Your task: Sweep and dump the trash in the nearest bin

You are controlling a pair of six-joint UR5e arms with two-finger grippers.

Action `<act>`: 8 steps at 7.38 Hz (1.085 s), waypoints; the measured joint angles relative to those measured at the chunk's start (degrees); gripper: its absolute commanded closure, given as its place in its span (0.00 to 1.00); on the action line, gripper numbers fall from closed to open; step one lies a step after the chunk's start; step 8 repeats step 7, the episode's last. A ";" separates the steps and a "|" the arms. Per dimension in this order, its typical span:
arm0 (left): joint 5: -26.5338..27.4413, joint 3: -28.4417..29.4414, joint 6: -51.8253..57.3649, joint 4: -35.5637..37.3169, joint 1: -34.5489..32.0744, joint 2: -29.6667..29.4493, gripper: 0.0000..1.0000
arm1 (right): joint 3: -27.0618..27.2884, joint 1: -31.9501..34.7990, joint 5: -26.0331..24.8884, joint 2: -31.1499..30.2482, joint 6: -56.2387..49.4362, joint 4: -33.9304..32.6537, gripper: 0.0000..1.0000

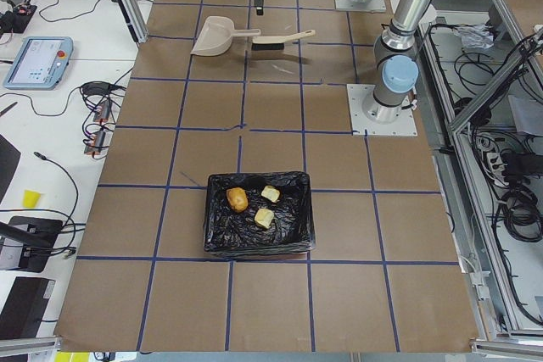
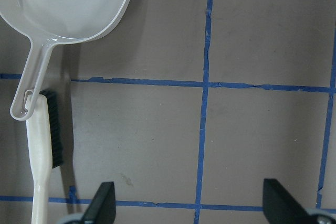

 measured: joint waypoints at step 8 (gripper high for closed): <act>0.03 0.12 -0.17 0.08 -0.04 0.00 0.00 | -2.05 -0.12 -0.13 1.45 0.06 1.57 0.00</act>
